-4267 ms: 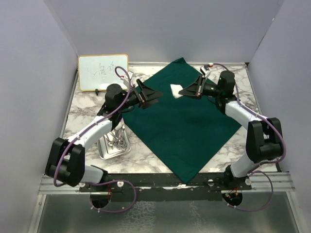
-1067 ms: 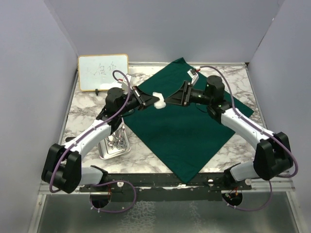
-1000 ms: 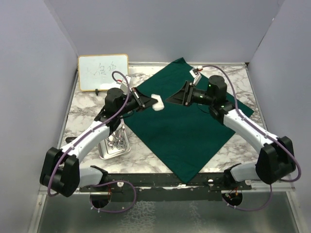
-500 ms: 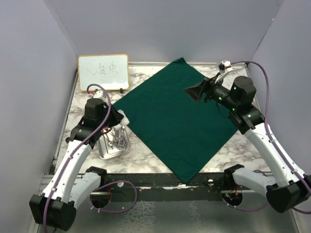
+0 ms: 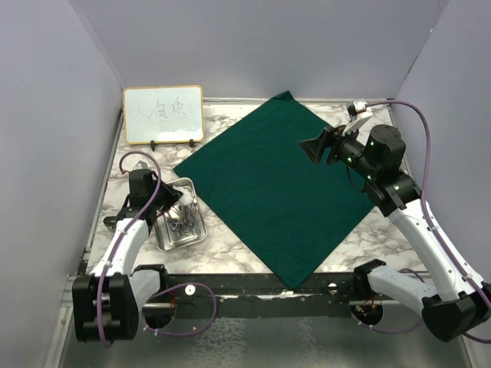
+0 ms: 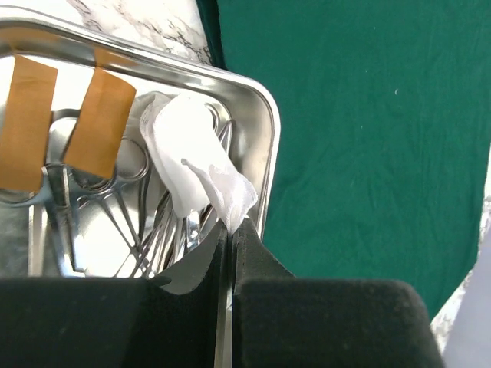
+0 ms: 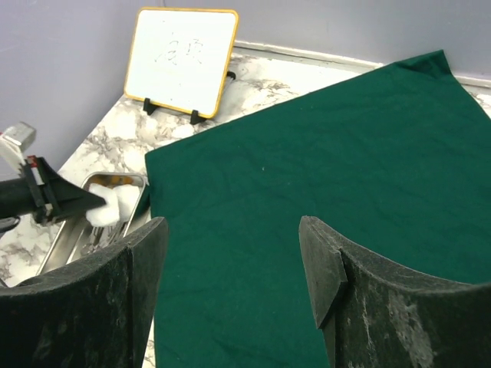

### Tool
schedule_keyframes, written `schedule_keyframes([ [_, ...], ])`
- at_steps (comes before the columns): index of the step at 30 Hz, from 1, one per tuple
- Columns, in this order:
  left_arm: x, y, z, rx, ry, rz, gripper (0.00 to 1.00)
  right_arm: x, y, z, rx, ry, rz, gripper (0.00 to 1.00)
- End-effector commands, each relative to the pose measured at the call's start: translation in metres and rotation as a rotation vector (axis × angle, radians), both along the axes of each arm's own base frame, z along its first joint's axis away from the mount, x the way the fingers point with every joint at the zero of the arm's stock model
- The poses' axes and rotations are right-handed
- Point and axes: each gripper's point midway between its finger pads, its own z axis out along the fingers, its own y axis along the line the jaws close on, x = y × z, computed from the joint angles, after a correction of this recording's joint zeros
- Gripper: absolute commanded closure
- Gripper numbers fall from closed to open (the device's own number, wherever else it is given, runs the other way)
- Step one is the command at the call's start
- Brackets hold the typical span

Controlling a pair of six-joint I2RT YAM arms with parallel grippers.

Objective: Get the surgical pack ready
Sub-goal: Place the medical item in the container.

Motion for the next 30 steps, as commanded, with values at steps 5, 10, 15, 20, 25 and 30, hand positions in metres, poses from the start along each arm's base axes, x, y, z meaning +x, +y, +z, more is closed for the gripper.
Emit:
schedule_keyframes([
  [5, 0.043, -0.006, 0.001, -0.079, -0.136, 0.012, 1.0, -0.002, -0.005, 0.001, -0.01, -0.029, -0.019, 0.3],
  [10, 0.048, -0.001, -0.006, -0.048, -0.127, 0.022, 1.0, -0.001, -0.004, -0.002, -0.007, -0.024, -0.017, 0.3],
  [15, 0.047, -0.002, -0.021, -0.049, -0.112, 0.01, 1.0, 0.0, -0.003, -0.005, -0.007, -0.017, -0.014, 0.3],
  [20, 0.051, 0.0, -0.028, -0.051, -0.119, 0.026, 1.0, 0.001, -0.001, -0.008, -0.008, -0.008, -0.007, 0.3],
  [25, 0.047, 0.0, -0.04, -0.052, -0.098, 0.028, 1.0, 0.002, -0.001, -0.009, -0.008, -0.004, -0.007, 0.3],
  [30, 0.045, 0.005, -0.044, -0.019, -0.093, 0.037, 1.0, 0.002, 0.0, -0.011, -0.008, 0.002, -0.003, 0.3],
])
